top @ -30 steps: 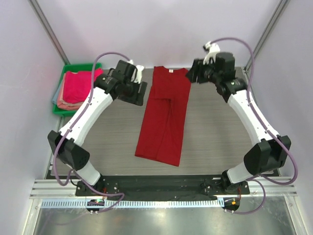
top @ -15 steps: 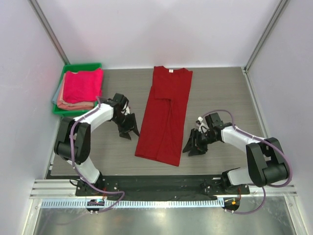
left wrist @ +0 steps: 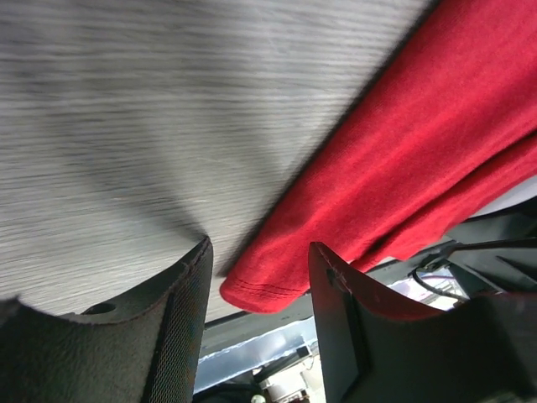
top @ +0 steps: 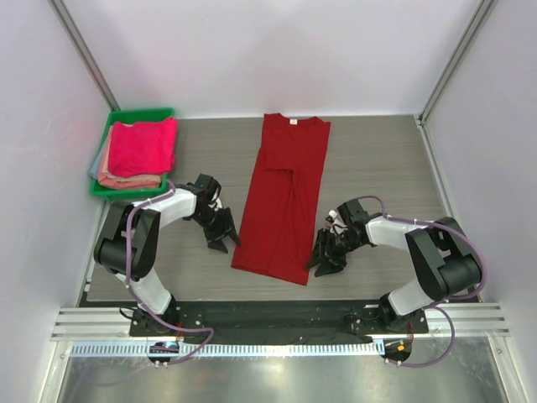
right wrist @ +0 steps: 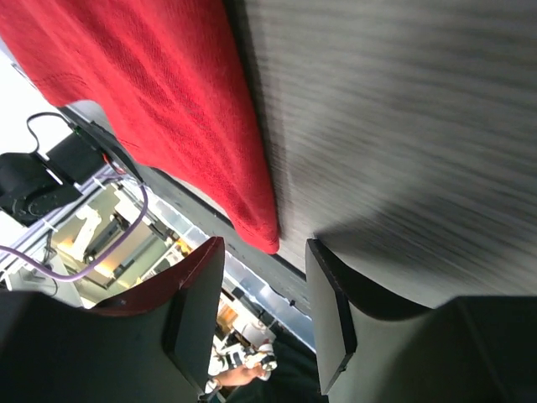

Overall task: Fold and stack the t-shirts
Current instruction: Fold the tshirt

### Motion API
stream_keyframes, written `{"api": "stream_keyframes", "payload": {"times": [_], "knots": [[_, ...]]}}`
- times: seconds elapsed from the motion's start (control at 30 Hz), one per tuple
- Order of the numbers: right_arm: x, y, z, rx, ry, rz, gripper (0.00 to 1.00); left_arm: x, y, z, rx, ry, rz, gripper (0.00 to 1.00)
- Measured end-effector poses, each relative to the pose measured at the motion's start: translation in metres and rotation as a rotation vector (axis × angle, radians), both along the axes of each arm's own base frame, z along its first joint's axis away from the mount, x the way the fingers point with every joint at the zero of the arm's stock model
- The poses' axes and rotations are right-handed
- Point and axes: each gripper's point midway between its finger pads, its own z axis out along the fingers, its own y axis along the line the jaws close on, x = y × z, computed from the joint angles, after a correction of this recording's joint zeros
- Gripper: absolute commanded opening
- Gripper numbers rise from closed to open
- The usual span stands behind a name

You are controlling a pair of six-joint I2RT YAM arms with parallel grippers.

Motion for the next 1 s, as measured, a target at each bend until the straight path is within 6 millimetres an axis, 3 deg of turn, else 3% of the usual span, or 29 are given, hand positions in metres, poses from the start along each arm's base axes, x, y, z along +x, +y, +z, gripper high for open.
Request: {"api": "stream_keyframes", "payload": {"times": [0.33, 0.57, 0.87, 0.97, 1.0], "knots": [[-0.011, 0.012, -0.001, -0.012, 0.019, 0.045, 0.49, -0.020, -0.019, -0.002, -0.035, 0.024, -0.058, 0.42], [-0.013, 0.014, -0.002, -0.014, 0.050, 0.034, 0.47, -0.030, -0.017, -0.003, -0.033, 0.040, -0.052, 0.40], [-0.017, 0.023, -0.004, -0.013, 0.072, 0.066, 0.43, -0.034, -0.012, -0.006, -0.011, 0.043, -0.051, 0.26], [-0.018, 0.025, -0.005, -0.018, 0.070, 0.075, 0.34, -0.035, -0.011, -0.007, -0.003, 0.044, -0.052, 0.13], [-0.017, 0.025, -0.006, -0.021, 0.064, 0.076, 0.12, -0.035, -0.011, -0.007, -0.003, 0.045, -0.051, 0.06]]}}
